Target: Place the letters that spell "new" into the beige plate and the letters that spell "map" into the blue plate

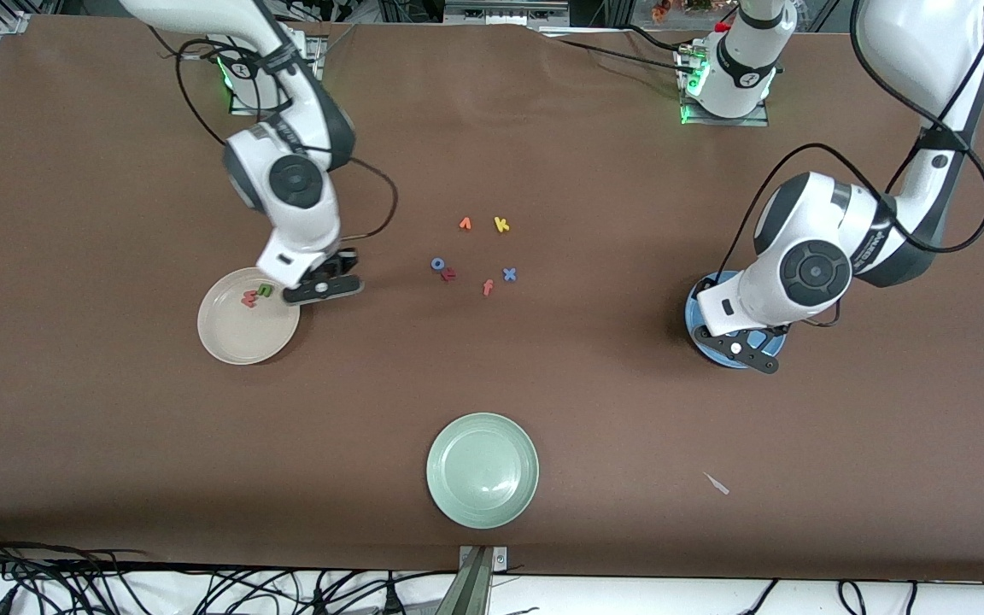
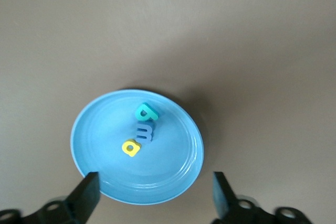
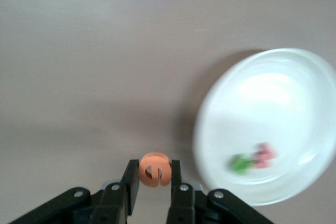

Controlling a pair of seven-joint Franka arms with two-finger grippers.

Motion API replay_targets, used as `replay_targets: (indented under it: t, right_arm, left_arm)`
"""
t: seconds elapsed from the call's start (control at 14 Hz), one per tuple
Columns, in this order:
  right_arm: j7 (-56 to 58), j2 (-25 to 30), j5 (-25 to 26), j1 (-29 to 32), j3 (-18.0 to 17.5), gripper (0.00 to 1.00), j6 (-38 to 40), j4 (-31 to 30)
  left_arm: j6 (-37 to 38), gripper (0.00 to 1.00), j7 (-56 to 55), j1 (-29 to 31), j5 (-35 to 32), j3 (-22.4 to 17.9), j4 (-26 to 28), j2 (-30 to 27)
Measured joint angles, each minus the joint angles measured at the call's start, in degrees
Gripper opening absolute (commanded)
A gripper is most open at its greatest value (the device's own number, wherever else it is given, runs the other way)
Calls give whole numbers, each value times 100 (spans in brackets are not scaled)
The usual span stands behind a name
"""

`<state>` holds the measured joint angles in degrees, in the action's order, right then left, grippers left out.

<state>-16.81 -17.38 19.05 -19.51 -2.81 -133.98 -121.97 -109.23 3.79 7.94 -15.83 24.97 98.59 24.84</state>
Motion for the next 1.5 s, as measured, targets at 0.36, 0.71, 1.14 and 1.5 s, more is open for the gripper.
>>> replay_targets:
  t: [0.36, 0.71, 1.14, 1.5]
  right_arm:
    - [1767, 259, -1, 70, 1339, 86, -863, -785]
    - [1801, 467, -755, -3, 1312, 99, -487, -640]
    - [1801, 678, -1867, -33, 1062, 100, 1974, 1266]
    - [1801, 975, -1958, -25, 1077, 100, 3098, 2320]
  left_arm:
    - [1207, 100, 1, 4, 0, 48, -1358, -348]
    - [1548, 100, -12, -631, 954, -1190, -1881, -919]
    - [1618, 100, -293, -735, 1403, -1893, -851, -2179]
    - [1591, 100, -364, -744, 1429, -1881, -364, -2427]
